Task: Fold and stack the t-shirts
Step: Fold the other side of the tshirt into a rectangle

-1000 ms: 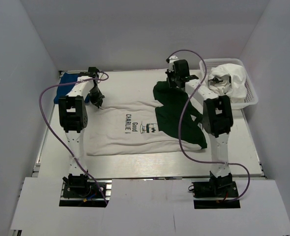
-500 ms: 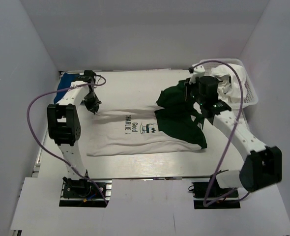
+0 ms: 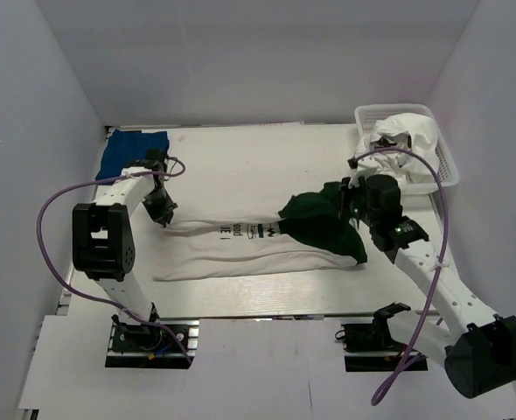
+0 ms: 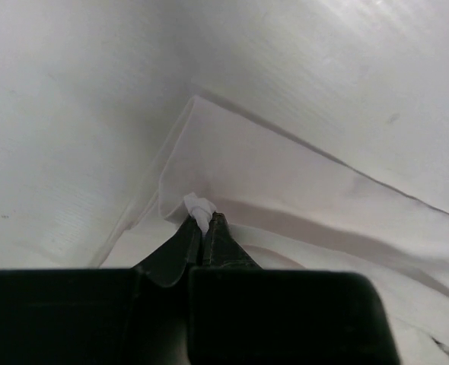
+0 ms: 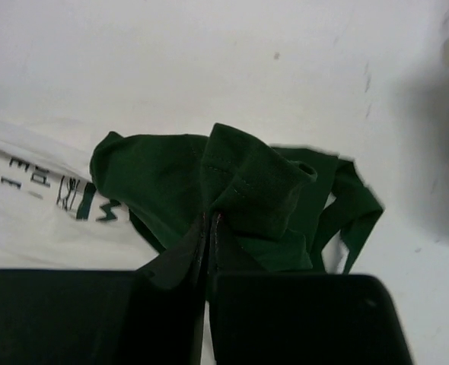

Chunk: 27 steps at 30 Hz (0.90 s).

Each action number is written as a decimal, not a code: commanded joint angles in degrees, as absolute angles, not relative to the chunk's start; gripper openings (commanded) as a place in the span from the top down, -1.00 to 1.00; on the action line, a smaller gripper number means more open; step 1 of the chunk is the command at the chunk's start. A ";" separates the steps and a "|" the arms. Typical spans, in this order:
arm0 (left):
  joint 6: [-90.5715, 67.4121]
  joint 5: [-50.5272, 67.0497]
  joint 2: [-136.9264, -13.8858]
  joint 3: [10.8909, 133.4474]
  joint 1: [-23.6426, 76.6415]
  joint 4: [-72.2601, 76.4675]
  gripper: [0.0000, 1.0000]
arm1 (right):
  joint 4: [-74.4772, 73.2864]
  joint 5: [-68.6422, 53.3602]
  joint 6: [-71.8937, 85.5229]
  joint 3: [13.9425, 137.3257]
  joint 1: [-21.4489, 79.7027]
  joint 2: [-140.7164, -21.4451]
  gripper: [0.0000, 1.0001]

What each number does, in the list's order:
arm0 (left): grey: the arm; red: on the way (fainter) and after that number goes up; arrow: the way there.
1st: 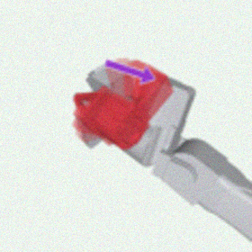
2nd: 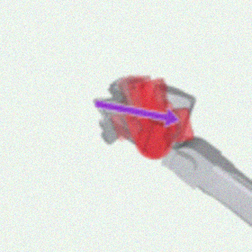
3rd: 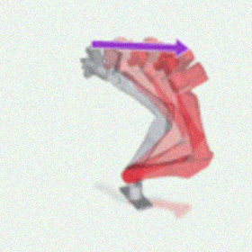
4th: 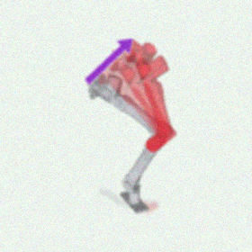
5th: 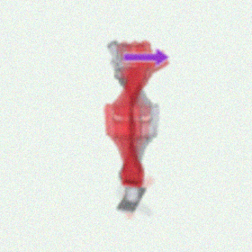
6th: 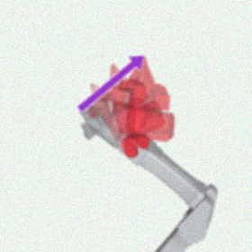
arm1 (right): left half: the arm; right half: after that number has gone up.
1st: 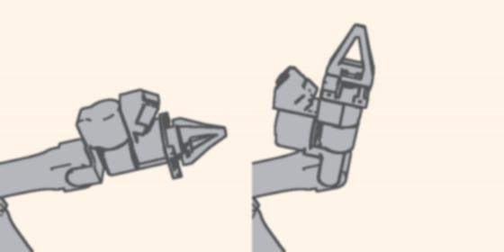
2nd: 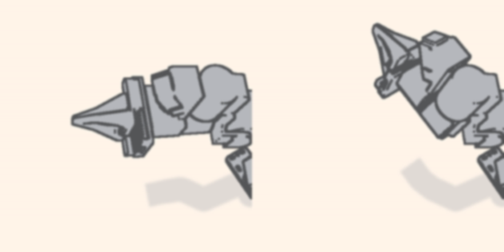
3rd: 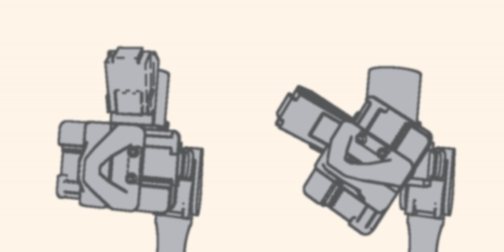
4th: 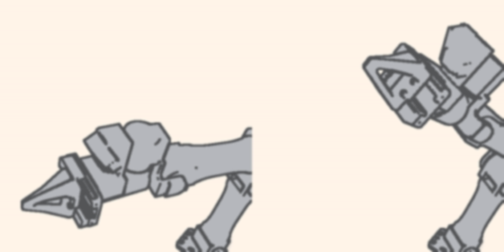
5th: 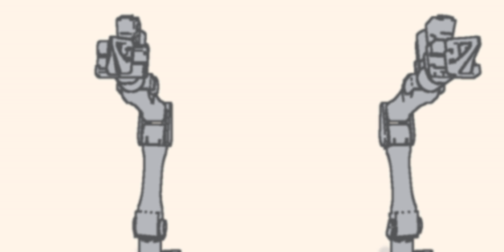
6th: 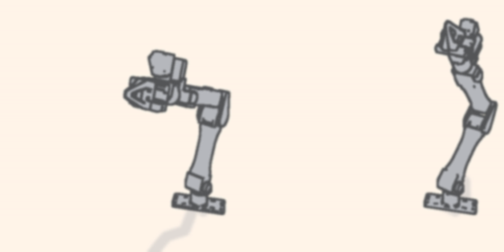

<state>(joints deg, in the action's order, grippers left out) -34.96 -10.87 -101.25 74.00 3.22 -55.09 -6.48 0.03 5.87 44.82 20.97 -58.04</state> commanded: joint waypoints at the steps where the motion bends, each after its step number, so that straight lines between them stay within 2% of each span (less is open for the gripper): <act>1: -37.35 -10.81 -97.73 71.20 3.34 -53.26 1.00 | -7.64 -3.34 9.57 40.79 21.36 -56.60 1.00; 4: -38.58 -10.20 -97.21 68.12 3.34 -52.12 1.00 | -10.98 -3.16 11.51 37.45 21.71 -55.73 1.00; 6: -39.11 -10.20 -96.42 66.28 3.34 -52.64 0.88 | -15.02 -4.04 12.91 36.65 21.88 -54.23 1.00; 7: -39.63 -9.67 -96.42 65.23 3.34 -53.17 0.56 | -16.25 -4.57 13.44 35.35 22.06 -52.92 0.82; 8: -39.64 -9.67 -95.81 65.21 3.34 -53.78 0.43 | -19.39 -5.88 14.14 34.90 21.97 -51.61 0.59; 9: -40.51 -10.36 -94.76 64.61 3.34 -56.75 0.23 | -20.38 -8.50 15.98 34.28 22.06 -50.98 0.26; 10: -41.04 -11.76 -94.05 64.60 3.34 -60.00 -0.26 | -23.17 -14.18 17.82 33.15 21.89 -48.71 -0.12; 11: -41.04 -11.78 -92.91 64.60 3.34 -60.03 -0.43 | -23.64 -16.59 17.84 32.70 21.88 -47.73 -0.21; 13: -41.65 -14.67 -89.23 65.12 3.34 -64.85 -0.75 | -26.08 -21.00 20.56 32.26 21.97 -44.57 -0.51; 15: -42.44 -18.27 -87.11 67.05 3.34 -69.75 -0.96 | -31.00 -22.15 19.61 34.09 21.89 -40.70 -0.64; 16: -42.45 -18.80 -85.79 68.54 3.34 -70.57 -1.00 | -32.33 -21.45 17.34 35.75 21.80 -39.65 -0.80; 19: -41.23 -15.49 -85.78 69.96 3.34 -68.92 -1.00 | -29.54 -17.67 15.56 39.36 21.71 -40.25 -0.80; 21: -40.26 -11.97 -87.44 70.49 3.34 -64.54 -1.00 | -22.34 -16.70 15.73 39.46 21.80 -44.28 -0.80; 27: -39.12 -2.03 -93.95 71.54 3.87 -56.70 -1.00 | -8.64 -23.54 12.15 42.62 22.50 -64.56 -0.80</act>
